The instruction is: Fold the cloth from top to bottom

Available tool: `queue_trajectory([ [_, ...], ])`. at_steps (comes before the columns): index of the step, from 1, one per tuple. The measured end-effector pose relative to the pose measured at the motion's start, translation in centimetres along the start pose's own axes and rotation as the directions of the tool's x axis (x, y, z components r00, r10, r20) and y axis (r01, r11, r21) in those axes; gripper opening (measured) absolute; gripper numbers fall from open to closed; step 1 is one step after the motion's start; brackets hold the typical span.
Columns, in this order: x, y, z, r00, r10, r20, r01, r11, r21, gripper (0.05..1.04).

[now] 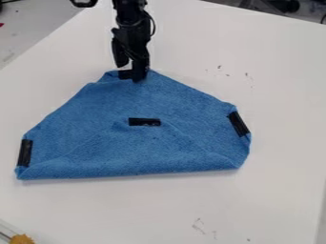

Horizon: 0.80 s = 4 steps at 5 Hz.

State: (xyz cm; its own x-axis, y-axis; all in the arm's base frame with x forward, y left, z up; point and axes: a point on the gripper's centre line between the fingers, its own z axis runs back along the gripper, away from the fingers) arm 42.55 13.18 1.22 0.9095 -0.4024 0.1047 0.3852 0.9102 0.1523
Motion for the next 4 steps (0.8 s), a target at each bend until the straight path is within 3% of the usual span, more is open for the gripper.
queue_trajectory([
  [1, 0.07, 0.23, -0.12, 1.0, -0.009, 0.006, 0.009, 1.0, -0.005, 0.969],
  [3, 0.25, -0.03, -0.21, 1.0, 0.002, 0.015, -0.002, 1.0, -0.017, 0.424],
  [4, 0.08, -0.09, -0.36, 1.0, 0.009, 0.018, -0.009, 1.0, -0.014, 0.253],
])
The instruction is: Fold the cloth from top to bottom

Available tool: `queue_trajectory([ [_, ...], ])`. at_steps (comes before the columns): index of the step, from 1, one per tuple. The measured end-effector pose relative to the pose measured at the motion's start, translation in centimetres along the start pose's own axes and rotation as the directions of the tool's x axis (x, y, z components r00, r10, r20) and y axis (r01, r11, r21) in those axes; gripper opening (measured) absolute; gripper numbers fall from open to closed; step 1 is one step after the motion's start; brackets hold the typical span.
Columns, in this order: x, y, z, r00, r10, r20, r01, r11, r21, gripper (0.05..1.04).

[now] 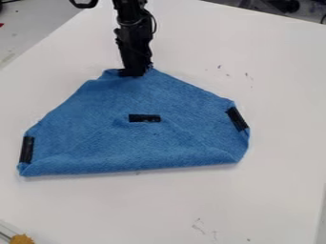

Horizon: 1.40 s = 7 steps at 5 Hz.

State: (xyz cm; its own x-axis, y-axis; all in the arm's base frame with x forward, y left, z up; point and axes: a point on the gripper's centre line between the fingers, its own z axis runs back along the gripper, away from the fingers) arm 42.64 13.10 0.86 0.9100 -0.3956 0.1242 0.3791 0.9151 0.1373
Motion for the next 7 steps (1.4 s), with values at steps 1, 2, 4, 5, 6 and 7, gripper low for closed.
queue_trajectory([
  [1, -0.2, 0.1, 0.2, 1.0, -0.017, -0.006, 0.017, 1.0, 0.022, 0.151],
  [2, -0.1, -0.2, 0.7, 0.998, -0.066, -0.023, 0.067, 0.995, 0.074, 0.075],
  [4, -2.2, -4.7, 2.7, 0.999, -0.046, -0.02, 0.049, 0.986, 0.158, 0.058],
  [5, -3.8, -7.6, 3.1, 0.998, -0.041, -0.045, 0.047, 0.988, 0.144, 0.058],
  [6, -4.5, -9.6, 4.1, 0.996, -0.066, -0.061, 0.075, 0.986, 0.149, 0.058],
  [7, -4.8, -10.6, 4.9, 0.992, -0.091, -0.083, 0.104, 0.981, 0.165, 0.058],
])
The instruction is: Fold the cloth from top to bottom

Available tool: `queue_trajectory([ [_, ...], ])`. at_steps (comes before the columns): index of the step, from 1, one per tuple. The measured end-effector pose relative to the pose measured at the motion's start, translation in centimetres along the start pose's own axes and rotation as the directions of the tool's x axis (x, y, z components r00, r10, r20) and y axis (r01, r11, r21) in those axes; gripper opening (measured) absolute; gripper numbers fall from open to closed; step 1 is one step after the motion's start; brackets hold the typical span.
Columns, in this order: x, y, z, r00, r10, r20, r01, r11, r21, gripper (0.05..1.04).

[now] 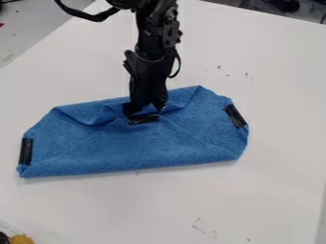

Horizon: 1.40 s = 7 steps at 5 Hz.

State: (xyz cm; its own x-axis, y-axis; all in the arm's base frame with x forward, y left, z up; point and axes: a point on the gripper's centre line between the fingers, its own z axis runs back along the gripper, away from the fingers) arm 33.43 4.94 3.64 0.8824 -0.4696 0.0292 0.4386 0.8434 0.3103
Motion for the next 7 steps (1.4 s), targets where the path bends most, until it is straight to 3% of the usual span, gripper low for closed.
queue_trajectory([
  [1, -0.2, -0.8, 0.3, 1.0, -0.018, -0.023, 0.019, 1.0, 0.014, 0.058],
  [3, 0.8, 0.1, 1.0, 0.984, -0.179, -0.011, 0.178, 0.968, 0.175, 0.058],
  [4, 1.1, 0.8, 1.9, 0.975, -0.22, -0.011, 0.217, 0.948, 0.233, 0.058],
  [5, 0.8, 0.4, 2.0, 0.981, -0.193, -0.029, 0.195, 0.962, 0.189, 0.058],
  [6, 0.5, -0.8, 3.5, 0.999, -0.04, -0.022, 0.041, 0.997, 0.069, 0.057],
  [7, 0.6, -1.2, 3.0, 0.998, 0.062, 0.03, -0.062, 0.998, -0.019, 0.082],
])
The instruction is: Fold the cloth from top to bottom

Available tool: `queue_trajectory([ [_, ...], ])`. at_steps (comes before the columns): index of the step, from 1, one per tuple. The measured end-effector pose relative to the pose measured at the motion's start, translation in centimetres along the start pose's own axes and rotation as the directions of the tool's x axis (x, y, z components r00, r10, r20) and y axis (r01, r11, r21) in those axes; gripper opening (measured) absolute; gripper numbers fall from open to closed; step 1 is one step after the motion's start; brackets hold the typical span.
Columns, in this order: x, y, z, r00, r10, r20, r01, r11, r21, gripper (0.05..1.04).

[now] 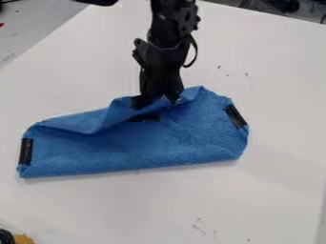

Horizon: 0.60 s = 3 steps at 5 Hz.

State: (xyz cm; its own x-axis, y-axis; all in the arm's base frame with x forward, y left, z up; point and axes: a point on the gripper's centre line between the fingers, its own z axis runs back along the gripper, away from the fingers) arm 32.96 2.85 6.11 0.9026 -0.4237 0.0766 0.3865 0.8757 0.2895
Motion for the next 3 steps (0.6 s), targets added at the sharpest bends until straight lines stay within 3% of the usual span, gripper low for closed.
queue_trajectory([
  [1, 0.11, -0.65, -1.24, 1.0, 0.012, 0.008, -0.011, 0.998, -0.065, 0.233],
  [2, -0.27, -0.99, -1.76, 1.0, 0.026, -0.011, -0.027, 0.991, -0.129, 0.498],
  [3, -0.62, -1.44, -1.72, 0.997, 0.061, -0.039, -0.067, 0.985, -0.161, 0.806],
])
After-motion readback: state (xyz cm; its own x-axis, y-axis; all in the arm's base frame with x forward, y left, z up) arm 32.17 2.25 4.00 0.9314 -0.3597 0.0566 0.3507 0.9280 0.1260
